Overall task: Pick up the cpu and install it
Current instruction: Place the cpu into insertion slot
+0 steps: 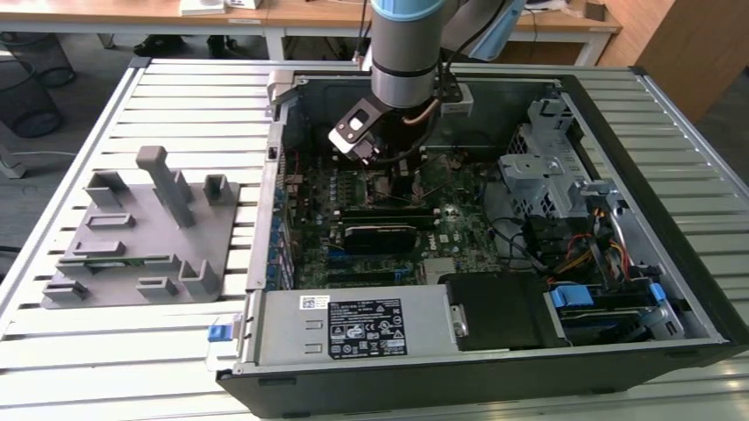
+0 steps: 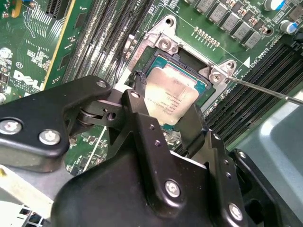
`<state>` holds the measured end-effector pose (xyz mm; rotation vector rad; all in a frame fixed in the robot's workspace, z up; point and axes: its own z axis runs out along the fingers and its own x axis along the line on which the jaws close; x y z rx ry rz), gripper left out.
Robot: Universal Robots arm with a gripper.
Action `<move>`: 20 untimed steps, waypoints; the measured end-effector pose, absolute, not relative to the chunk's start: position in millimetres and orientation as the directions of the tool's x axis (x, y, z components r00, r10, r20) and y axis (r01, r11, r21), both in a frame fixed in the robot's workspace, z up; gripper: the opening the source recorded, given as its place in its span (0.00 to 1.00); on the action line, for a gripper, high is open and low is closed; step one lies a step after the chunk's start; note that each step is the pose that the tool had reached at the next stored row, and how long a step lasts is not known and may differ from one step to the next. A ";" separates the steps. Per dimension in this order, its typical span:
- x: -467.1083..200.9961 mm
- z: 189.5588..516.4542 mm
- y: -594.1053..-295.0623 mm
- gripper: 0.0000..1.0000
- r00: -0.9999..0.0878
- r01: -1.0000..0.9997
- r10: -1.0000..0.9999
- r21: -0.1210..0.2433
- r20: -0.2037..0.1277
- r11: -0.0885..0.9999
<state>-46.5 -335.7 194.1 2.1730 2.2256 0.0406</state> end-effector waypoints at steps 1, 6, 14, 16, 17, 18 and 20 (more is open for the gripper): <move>-46.5 194.1 -335.7 0.53 -0.024 0.999 1.000 0.040 -0.004 0.024; -46.5 194.0 -335.6 0.60 -0.024 0.999 1.000 0.040 -0.004 0.024; -46.5 195.8 -335.7 0.60 -0.024 0.999 1.000 0.040 -0.004 0.024; -46.5 196.9 -335.6 0.60 -0.024 0.999 1.000 0.040 -0.004 0.024; -46.5 197.5 -335.6 0.60 -0.024 0.999 1.000 0.040 -0.004 0.024; -46.5 198.3 -335.7 0.60 -0.024 0.999 1.000 0.040 -0.004 0.024; -46.5 199.9 -335.6 0.60 -0.024 0.999 1.000 0.040 -0.004 0.024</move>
